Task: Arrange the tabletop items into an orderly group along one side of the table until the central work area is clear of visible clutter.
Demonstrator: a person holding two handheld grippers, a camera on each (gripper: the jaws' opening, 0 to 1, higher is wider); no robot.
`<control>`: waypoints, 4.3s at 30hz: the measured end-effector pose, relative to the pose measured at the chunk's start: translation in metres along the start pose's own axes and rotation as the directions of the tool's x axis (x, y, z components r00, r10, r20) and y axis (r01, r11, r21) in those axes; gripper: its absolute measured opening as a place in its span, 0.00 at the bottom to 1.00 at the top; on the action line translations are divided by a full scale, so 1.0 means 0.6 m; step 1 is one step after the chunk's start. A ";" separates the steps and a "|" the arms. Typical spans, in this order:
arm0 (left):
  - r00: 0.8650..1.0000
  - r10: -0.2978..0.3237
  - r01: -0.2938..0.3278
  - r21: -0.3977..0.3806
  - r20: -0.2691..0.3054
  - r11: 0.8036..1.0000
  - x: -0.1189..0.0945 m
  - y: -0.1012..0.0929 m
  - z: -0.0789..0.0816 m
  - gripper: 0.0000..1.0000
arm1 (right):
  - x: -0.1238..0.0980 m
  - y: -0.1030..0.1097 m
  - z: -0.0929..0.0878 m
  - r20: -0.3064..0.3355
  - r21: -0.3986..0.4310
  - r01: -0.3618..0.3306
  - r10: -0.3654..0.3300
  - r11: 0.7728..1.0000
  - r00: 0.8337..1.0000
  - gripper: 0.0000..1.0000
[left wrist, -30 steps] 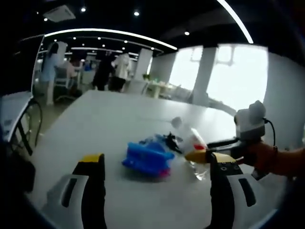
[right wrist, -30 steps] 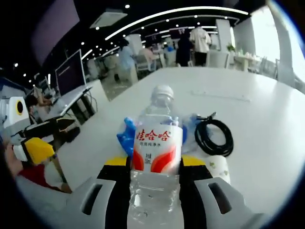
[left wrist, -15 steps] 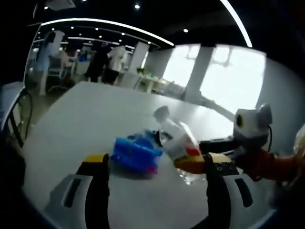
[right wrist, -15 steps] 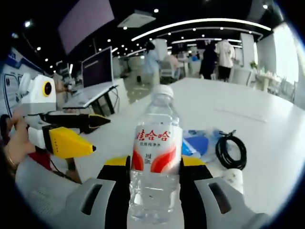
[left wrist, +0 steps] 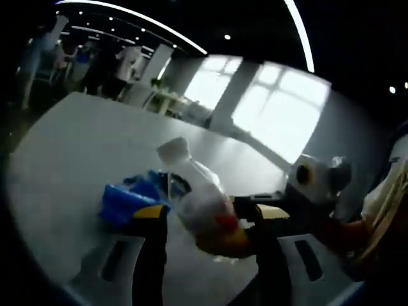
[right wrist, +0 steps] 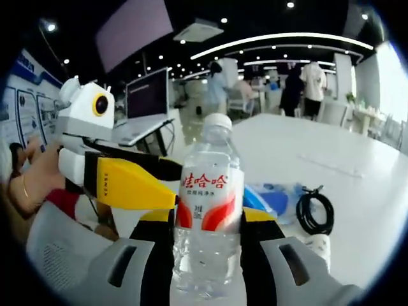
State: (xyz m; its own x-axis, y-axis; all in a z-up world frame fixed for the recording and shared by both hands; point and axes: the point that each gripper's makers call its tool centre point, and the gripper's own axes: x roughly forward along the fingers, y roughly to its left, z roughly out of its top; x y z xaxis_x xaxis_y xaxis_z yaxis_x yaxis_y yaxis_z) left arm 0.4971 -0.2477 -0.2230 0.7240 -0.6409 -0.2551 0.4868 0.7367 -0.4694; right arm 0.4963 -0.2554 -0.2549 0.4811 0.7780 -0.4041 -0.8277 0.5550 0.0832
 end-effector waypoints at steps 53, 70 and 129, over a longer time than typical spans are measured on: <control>0.997 -0.015 0.025 0.128 -0.079 0.991 0.032 -0.017 0.002 0.35 | -0.009 -0.021 0.011 0.029 -0.238 0.079 -0.074 0.968 0.997 0.39; 0.987 0.009 0.059 0.418 -0.159 0.907 0.038 -0.025 0.001 0.33 | -0.008 -0.029 0.004 0.024 -0.169 0.078 -0.075 0.982 0.997 0.39; 0.812 -0.531 0.581 0.426 -0.244 0.693 -0.039 -0.145 0.045 0.32 | -0.112 0.064 0.077 0.245 -0.107 -0.530 0.539 0.841 0.806 0.38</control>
State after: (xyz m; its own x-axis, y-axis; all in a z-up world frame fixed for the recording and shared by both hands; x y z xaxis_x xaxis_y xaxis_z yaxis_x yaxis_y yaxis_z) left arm 0.4510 -0.2910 -0.1533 0.2103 -0.9638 -0.1641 0.9665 0.2302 -0.1134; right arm 0.4459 -0.2726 -0.1823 0.0127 0.9982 -0.0581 -0.9822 0.0234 0.1862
